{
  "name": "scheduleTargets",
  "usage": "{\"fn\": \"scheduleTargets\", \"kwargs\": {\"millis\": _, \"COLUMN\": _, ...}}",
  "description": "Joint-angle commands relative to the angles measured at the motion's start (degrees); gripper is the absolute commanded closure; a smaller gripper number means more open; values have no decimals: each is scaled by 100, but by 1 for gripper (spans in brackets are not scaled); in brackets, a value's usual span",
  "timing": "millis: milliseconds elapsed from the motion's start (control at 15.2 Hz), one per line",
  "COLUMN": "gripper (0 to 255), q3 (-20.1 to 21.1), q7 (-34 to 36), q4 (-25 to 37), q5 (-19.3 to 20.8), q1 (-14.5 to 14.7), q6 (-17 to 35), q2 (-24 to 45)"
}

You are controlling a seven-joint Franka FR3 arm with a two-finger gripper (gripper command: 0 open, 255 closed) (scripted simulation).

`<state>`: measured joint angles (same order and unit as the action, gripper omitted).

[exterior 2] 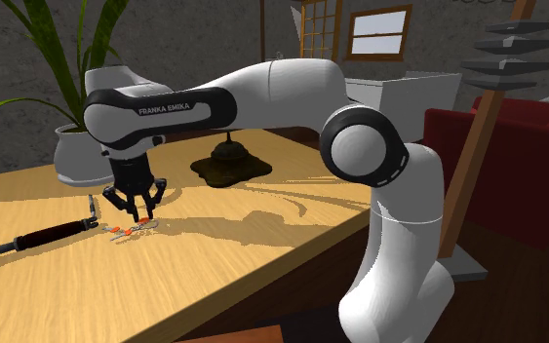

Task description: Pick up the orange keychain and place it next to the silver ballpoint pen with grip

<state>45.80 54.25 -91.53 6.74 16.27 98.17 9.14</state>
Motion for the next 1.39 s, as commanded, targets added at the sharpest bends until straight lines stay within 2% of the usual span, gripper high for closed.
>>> {"fn": "scheduleTargets", "kwargs": {"millis": 0, "gripper": 255, "q3": 0, "q7": 0, "q4": -4, "q5": 0, "q1": 0, "q6": 5, "q2": 0}}
{"fn": "scheduleTargets", "kwargs": {"millis": 132, "gripper": 255, "q3": 0, "q7": 0, "q4": -3, "q5": 0, "q1": 0, "q6": 4, "q2": 0}}
{"fn": "scheduleTargets", "kwargs": {"millis": 198, "gripper": 0, "q3": 0, "q7": 0, "q4": -3, "q5": 0, "q1": 0, "q6": 4, "q2": 0}}
{"fn": "scheduleTargets", "kwargs": {"millis": 528, "gripper": 0, "q3": 0, "q7": 0, "q4": -3, "q5": 0, "q1": 0, "q6": 4, "q2": 0}}
{"fn": "scheduleTargets", "kwargs": {"millis": 792, "gripper": 0, "q3": 32, "q7": 60, "q4": 908, "q5": 121, "q1": 135, "q6": -785, "q2": 172}}
{"fn": "scheduleTargets", "kwargs": {"millis": 1320, "gripper": 0, "q3": 30, "q7": 59, "q4": 908, "q5": 120, "q1": 137, "q6": -785, "q2": 172}}
